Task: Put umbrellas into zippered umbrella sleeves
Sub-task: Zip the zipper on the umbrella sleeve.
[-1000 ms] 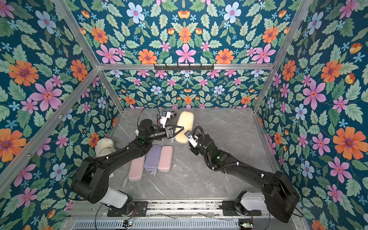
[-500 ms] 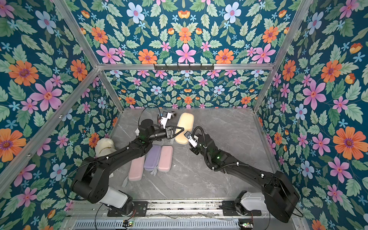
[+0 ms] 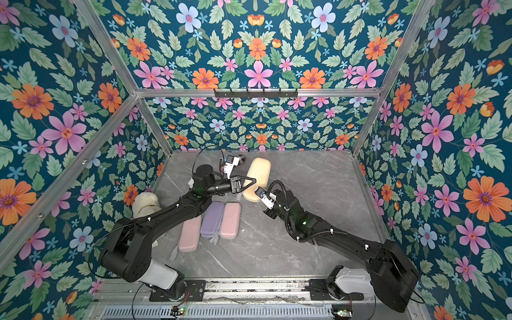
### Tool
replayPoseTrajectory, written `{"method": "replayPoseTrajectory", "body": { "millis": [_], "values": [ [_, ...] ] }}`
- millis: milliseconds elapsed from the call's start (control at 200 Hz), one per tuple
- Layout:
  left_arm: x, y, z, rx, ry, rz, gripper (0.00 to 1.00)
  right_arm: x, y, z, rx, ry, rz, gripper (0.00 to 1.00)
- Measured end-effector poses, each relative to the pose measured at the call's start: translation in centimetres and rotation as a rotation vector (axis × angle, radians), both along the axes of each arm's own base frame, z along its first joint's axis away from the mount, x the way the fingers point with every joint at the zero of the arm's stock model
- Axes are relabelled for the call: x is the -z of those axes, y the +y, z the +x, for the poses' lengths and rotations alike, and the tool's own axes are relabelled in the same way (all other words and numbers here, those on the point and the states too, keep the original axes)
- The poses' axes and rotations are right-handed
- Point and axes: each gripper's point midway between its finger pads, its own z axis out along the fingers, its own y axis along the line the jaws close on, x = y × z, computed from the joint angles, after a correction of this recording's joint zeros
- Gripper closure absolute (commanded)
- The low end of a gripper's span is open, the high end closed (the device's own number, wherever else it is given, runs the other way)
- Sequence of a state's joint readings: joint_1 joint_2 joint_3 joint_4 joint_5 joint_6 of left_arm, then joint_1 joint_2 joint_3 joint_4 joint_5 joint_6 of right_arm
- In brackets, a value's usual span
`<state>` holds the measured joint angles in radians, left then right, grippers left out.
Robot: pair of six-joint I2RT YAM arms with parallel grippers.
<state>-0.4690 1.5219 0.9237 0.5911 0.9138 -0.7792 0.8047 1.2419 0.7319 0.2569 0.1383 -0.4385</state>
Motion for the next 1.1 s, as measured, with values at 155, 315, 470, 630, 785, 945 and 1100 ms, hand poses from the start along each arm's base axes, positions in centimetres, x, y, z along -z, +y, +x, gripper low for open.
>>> {"method": "replayPoseTrajectory", "body": {
  "millis": [155, 315, 470, 630, 785, 945, 1100],
  "values": [
    [0.1, 0.2, 0.4, 0.005, 0.015, 0.006, 1.00, 0.8, 1.2, -2.0, -0.063, 0.009, -0.031, 1.00],
    [1.4, 0.1, 0.6, 0.005, 0.064, 0.009, 1.00, 1.7, 2.0, -3.3, -0.076, 0.047, -0.033, 1.00],
    [2.7, 0.3, 1.0, -0.056, 0.097, 0.003, 1.00, 2.6, 3.2, -3.8, -0.039, 0.121, 0.032, 1.00],
    [4.5, 0.6, 1.6, -0.167, 0.137, -0.026, 1.00, 3.4, 4.6, -3.6, 0.031, 0.205, 0.105, 1.00],
    [5.1, 0.8, 2.1, -0.296, 0.145, -0.078, 1.00, 3.3, 5.4, -2.8, 0.117, 0.281, 0.212, 1.00],
    [4.7, 0.4, 2.3, -0.390, 0.120, -0.140, 1.00, 2.4, 6.2, -1.7, 0.186, 0.338, 0.329, 1.00],
    [5.2, 0.2, 2.6, -0.448, 0.127, -0.174, 1.00, 2.8, 6.4, -0.6, 0.247, 0.405, 0.414, 1.00]
  ]
}}
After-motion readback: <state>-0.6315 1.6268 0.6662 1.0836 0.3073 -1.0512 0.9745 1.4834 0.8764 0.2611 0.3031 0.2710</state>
